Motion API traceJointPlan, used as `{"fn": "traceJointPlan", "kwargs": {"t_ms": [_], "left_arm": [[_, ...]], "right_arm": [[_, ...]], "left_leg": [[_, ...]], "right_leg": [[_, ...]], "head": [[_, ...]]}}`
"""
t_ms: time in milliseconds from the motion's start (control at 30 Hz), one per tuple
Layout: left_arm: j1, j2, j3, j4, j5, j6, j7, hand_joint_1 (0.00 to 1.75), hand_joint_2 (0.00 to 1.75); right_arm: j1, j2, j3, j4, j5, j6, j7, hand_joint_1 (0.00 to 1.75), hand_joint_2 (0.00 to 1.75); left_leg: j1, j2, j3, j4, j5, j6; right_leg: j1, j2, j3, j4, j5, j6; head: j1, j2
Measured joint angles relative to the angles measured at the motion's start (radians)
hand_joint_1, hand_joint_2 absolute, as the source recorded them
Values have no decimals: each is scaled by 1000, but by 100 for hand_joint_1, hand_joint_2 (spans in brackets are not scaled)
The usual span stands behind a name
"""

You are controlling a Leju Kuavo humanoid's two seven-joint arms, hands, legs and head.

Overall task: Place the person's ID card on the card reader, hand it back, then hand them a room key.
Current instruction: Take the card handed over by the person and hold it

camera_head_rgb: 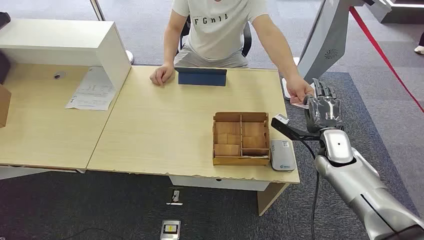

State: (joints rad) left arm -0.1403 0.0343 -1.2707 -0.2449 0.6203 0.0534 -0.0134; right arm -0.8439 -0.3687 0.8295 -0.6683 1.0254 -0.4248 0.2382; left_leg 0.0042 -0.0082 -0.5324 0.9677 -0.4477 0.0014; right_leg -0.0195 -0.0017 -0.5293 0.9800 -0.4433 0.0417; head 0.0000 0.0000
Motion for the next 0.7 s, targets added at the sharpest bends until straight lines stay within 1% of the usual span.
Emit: {"fn": "traceJointPlan", "kwargs": {"t_ms": [300,700], "left_arm": [[0,0,0,0,3,2,0,0,0],[0,0,0,-1,17,11,0,0,0]], "right_arm": [[0,-11,0,-1,-16,-1,-15,175,175],[9,-5,1,-2,-45,-10,-43,175,175]], "left_leg": [[0,0,0,0,0,0],[0,0,0,0,0,0]], "right_leg": [[0,0,0,0,0,0],[0,0,0,0,0,0]], "head": [[0,0],[0,0]]}}
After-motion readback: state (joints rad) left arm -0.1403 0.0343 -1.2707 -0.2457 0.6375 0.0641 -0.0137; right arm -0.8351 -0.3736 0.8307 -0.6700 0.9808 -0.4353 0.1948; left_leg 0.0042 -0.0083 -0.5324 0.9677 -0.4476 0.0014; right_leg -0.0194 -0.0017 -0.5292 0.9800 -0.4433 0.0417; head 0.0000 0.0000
